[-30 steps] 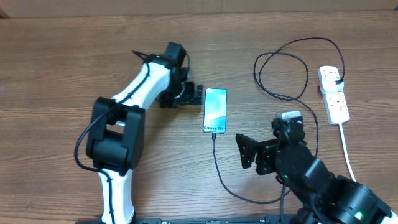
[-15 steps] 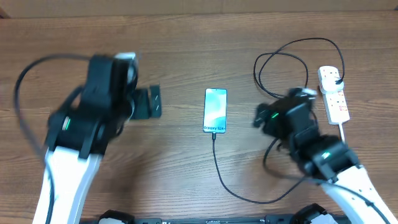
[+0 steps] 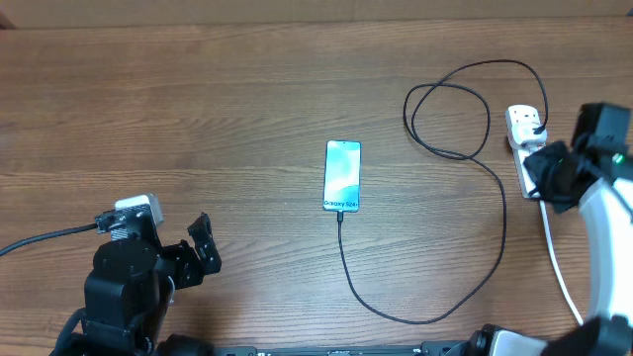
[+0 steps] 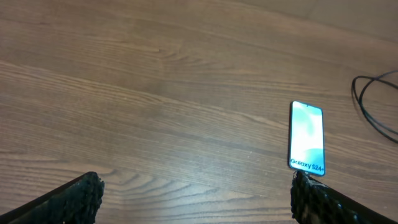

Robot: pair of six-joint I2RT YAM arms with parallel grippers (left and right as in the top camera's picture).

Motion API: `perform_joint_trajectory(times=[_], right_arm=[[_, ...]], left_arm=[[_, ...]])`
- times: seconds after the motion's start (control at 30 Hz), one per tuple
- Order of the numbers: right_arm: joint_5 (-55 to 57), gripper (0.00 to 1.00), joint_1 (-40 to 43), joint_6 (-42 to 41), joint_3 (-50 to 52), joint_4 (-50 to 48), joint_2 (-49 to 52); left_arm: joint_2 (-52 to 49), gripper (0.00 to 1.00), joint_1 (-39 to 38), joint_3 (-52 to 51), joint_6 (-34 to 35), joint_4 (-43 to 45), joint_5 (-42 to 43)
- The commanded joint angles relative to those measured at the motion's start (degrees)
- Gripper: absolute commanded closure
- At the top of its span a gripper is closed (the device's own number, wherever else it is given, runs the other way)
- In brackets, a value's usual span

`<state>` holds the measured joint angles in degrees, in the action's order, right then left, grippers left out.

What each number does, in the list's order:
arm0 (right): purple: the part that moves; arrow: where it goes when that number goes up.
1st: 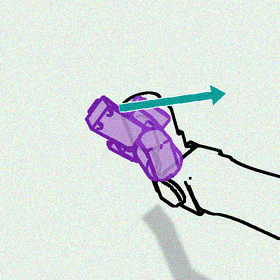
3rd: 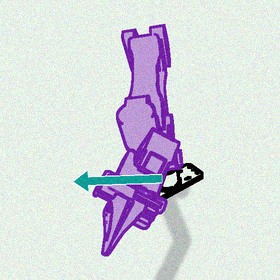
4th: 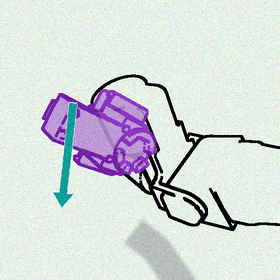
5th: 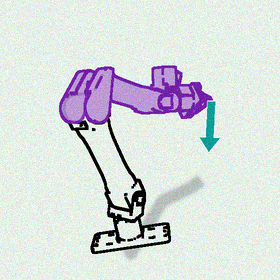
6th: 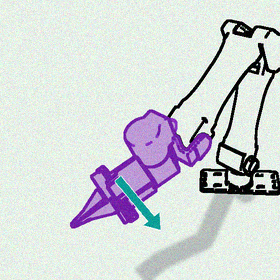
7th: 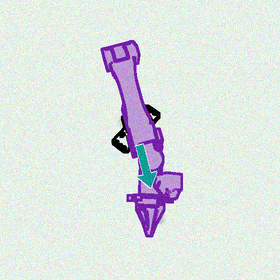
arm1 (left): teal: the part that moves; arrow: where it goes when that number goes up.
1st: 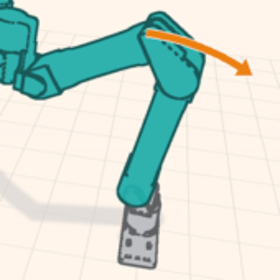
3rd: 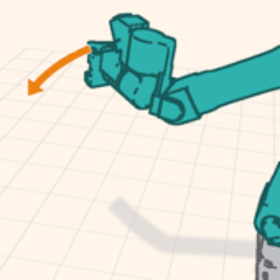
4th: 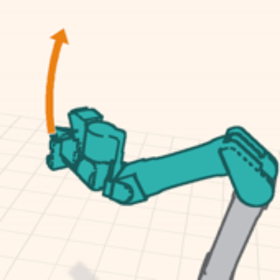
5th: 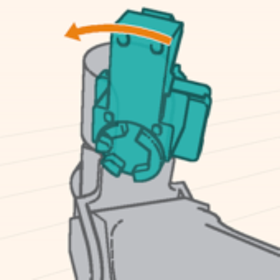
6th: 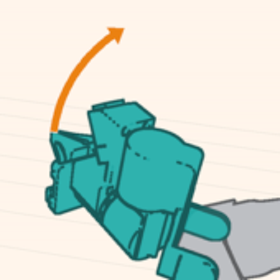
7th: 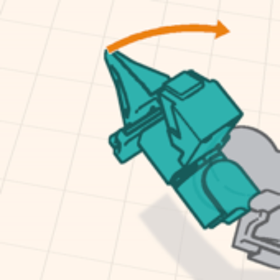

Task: Plug charger to phone and switch on socket
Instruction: 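Move the right gripper to the power strip's orange switch, then press down the orange switch beside the plugged charger with the right gripper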

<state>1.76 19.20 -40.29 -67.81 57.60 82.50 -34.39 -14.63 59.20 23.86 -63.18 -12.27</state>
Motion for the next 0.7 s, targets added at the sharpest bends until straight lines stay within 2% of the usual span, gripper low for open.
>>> perform_joint_trajectory(times=[0.0, 0.23, 0.47, 0.67], right_arm=[[-0.59, 0.96, 3.06, 0.28, -9.81, 2.01, 7.78], [-1.05, 0.96, 5.27, 4.57, -22.43, 5.77, 25.05], [-1.01, 0.96, 5.68, 4.76, -24.57, 3.48, 31.08], [-0.42, 0.96, 5.68, 4.79, -24.57, 0.72, 33.97]], left_arm=[[0.02, 0.00, -0.39, -0.57, 0.81, -0.09, -1.22], [0.59, 0.00, 0.66, -0.61, 0.81, -0.35, -1.22], [7.41, 0.01, 6.54, -0.61, 0.81, -1.46, -1.22], [14.47, 0.00, 7.54, -0.61, 0.81, -1.53, -1.22]])
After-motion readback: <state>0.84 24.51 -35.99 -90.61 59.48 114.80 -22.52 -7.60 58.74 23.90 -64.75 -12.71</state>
